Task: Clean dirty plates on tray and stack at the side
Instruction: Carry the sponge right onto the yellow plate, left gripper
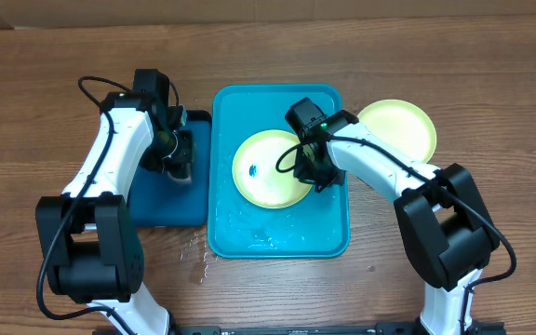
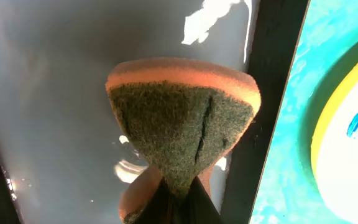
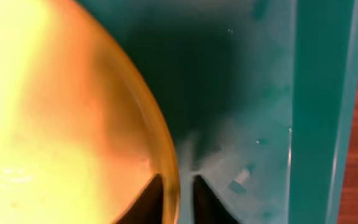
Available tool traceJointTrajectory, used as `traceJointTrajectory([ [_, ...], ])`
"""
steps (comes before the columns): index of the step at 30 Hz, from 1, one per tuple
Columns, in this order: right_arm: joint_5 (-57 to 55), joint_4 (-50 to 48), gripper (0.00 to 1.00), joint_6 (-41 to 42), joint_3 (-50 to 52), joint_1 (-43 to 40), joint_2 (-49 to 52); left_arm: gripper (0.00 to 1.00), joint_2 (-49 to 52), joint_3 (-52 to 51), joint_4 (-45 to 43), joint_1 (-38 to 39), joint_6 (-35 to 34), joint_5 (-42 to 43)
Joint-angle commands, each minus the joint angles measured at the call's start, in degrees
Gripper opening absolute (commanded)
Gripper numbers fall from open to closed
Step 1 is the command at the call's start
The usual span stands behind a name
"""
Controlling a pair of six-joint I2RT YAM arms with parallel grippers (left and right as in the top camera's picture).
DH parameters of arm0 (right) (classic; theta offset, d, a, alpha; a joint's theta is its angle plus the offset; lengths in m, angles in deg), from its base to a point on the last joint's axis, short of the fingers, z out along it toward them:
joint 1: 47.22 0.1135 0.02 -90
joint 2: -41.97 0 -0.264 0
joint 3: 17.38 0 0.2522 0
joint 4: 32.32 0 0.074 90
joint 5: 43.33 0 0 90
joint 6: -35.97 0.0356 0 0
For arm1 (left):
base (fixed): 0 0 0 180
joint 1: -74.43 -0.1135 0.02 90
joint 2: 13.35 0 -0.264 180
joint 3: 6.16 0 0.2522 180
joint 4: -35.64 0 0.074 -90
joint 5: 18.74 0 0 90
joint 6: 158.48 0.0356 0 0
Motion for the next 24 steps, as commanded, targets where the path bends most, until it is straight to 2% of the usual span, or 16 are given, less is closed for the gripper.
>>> traceJointTrajectory([
  [1,-1.0,-0.5,0.24,0.0,0.0,0.2,0.0,0.04,-0.9,-0.3,-0.4,0.2,0.9,-0.3],
  [7,-0.5,-0.5,0.24,0.2,0.0,0.2,0.0,0.04,-0.9,-1.2,-1.1,0.2,0.9,-0.4],
  [11,-0.3,-0.3,0.06,1.1,0.0,0.2,0.0,0.04,-0.9,-1.2,-1.3,0.2,0.9,-0.3],
  [13,-0.3,-0.2,0.04,1.3,0.0,0.2,0.0,0.04,-0.9,-1.2,-1.4,0.2,0.9,-0.3],
  [18,-0.3,0.2,0.05,1.5,0.0,0.2,0.0,0.04,-0.9,-1.2,-1.4,0.2,0.9,-0.3],
  [19,-0.3,0.2,0.14,1.5,0.0,0.2,0.0,0.04,-0.9,-1.2,-1.4,0.2,0.9,-0.3],
  [20,-0.3,0.1,0.18,1.5,0.0,0.2,0.0,0.04,-0.9,-1.2,-1.5,0.2,0.9,-0.3],
  [24,-0.3,-0.7,0.19,1.5,0.0,0.2,0.0,0.04,-0.9,-1.2,-1.5,0.2,0.9,-0.3],
])
